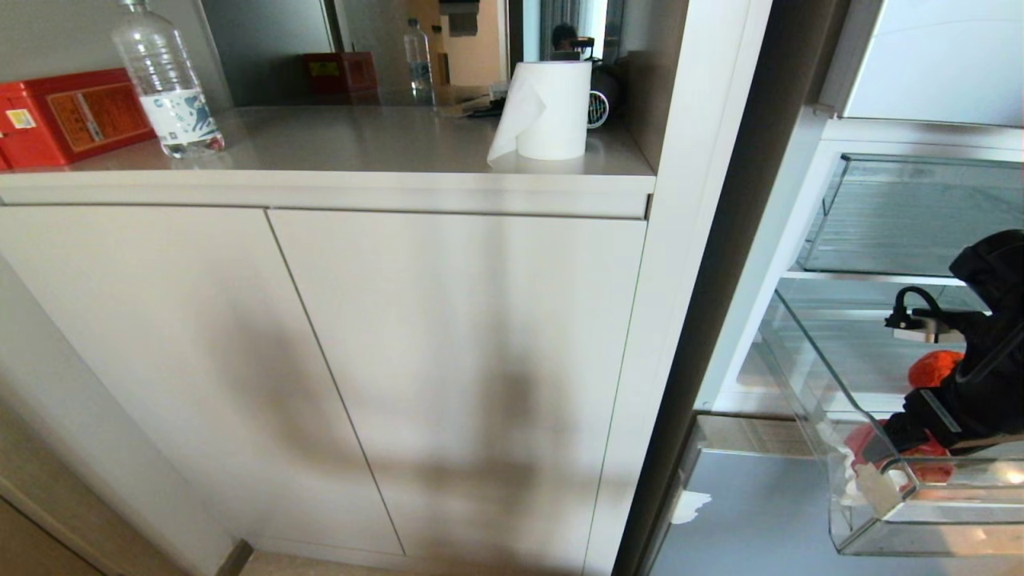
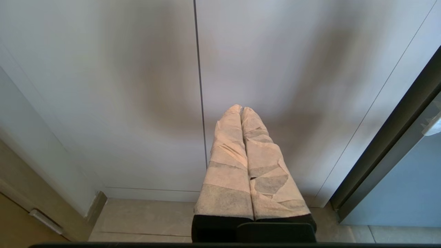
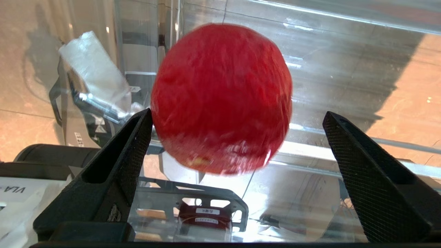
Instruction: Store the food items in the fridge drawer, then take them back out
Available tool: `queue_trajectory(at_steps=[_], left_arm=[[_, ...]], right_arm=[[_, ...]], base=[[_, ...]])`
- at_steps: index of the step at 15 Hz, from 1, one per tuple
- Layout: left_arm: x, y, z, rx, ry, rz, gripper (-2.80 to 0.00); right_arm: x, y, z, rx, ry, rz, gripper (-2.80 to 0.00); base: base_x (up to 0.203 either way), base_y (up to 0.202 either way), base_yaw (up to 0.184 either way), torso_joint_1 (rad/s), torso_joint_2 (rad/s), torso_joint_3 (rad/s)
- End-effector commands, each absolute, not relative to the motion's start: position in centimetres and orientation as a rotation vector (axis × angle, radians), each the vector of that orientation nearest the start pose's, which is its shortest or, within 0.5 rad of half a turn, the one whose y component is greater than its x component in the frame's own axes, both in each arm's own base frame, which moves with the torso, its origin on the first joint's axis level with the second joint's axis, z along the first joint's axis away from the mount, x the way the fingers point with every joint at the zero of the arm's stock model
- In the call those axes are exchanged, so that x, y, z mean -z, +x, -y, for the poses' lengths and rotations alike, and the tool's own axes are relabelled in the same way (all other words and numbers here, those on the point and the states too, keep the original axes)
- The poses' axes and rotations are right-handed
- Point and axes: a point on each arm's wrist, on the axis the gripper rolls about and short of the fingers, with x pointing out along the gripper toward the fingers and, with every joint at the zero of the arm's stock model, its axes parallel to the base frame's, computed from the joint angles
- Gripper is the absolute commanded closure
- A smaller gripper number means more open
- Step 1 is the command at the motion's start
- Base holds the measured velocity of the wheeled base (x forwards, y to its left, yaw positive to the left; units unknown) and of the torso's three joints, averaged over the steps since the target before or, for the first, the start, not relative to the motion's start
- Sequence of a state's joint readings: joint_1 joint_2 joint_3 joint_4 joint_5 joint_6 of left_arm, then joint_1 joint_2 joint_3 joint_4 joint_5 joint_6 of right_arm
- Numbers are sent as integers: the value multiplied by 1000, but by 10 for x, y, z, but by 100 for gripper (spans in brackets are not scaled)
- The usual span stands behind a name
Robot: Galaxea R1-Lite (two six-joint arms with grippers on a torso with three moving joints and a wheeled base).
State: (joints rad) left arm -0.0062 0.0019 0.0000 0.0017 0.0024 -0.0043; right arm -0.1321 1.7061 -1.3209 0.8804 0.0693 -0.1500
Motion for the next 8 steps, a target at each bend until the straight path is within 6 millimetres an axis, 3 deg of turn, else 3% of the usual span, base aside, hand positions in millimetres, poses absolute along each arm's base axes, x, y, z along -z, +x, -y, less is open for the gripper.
queue_trajectory(at_steps=[1,5,6,8], left_arm=[[-75,-23,0,3,-5,-5,0],[-75,-23,0,5,-5,-5,0],[-75,-23,0,3,-5,-5,0],[-75,-23,0,3,-5,-5,0]], right_arm=[[-200,263,33,-44,2,-1276,-280],[-197,268,31,-51,0,-1263,-280],[-197,268,31,-54,-2,-1263,0],[-196,269,30,-54,-1,-1266,0]], base=[[0,0,0,0,0,0],[0,0,0,0,0,0],[0,0,0,0,0,0],[0,0,0,0,0,0]])
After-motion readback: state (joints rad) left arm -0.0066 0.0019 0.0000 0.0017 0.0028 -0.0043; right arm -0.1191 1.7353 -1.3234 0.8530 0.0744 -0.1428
